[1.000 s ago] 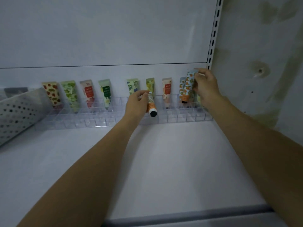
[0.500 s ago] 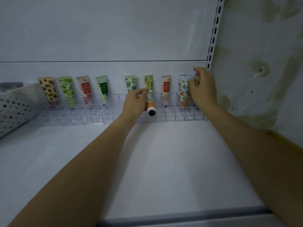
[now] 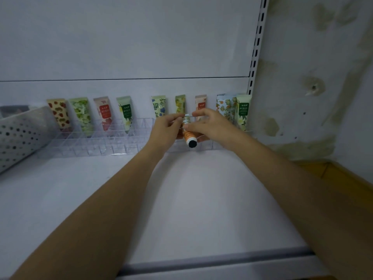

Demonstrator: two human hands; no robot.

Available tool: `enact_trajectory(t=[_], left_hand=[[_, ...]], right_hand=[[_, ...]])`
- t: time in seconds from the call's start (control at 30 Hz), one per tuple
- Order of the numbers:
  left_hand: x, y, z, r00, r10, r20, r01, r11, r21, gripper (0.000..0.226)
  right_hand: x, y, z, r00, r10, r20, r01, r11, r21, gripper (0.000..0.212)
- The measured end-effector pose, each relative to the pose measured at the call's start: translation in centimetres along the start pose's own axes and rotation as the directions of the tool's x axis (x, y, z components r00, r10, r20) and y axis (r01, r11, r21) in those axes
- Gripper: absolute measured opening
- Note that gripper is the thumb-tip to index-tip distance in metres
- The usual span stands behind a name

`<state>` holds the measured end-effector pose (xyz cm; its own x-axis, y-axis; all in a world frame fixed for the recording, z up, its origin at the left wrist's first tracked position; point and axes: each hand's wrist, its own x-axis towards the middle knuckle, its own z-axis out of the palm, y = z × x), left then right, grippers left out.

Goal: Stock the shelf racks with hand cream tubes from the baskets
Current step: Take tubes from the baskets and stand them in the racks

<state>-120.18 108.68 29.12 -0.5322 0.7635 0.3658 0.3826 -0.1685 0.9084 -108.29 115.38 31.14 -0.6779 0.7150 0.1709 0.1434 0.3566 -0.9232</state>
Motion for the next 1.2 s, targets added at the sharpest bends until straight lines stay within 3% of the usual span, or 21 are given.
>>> enact_trajectory(t=[0.17,0.27,0.37,0.5,0.73,1.1,1.2], left_hand=[[-0.3,0.1,0.3,0.999,0.038,0.02,-0.038,0.999,0.009,0.035],[-0.3,-0.4,0.3,0.991,0.136,0.015,-0.135,0.954,0.268,0.035],[-0.7,-1.0,0.4,0.96,0.246,0.133,-0.278,0.786,0.553,0.033],[-0.7,-1.7,0.5,0.933,0.23,0.277,-0.358,0.66,0.661,0.032],[-0.5,-1.8,0.5,0.932,0.216,0.292,-0.361,0.646,0.672,0.031],[-0.8,-1.6,0.6,0.937,0.201,0.285,-0.344,0.661,0.666,0.031],[-0.9,-1.5,0.6,0.938,0.195,0.286,-0.341,0.663,0.667,0.032]], right_hand=[[0.1,0.0,-0.5,1.0,0.011,-0.025,-0.012,0.998,-0.067,0.054],[0.2,-0.4,-1.9,0.987,-0.052,-0.151,0.051,0.999,-0.011,0.053],[0.2,0.1,-3.8,0.893,-0.184,-0.41,0.179,0.982,-0.053,0.066],[0.6,1.9,-6.2,0.741,-0.339,-0.58,0.222,0.938,-0.265,0.08],[1.0,3.6,-6.6,0.778,-0.394,-0.489,0.155,0.875,-0.458,0.072],[1.2,3.9,-6.4,0.825,-0.416,-0.382,0.147,0.81,-0.567,0.067],[1.4,4.2,-6.5,0.832,-0.434,-0.347,0.088,0.719,-0.689,0.064]])
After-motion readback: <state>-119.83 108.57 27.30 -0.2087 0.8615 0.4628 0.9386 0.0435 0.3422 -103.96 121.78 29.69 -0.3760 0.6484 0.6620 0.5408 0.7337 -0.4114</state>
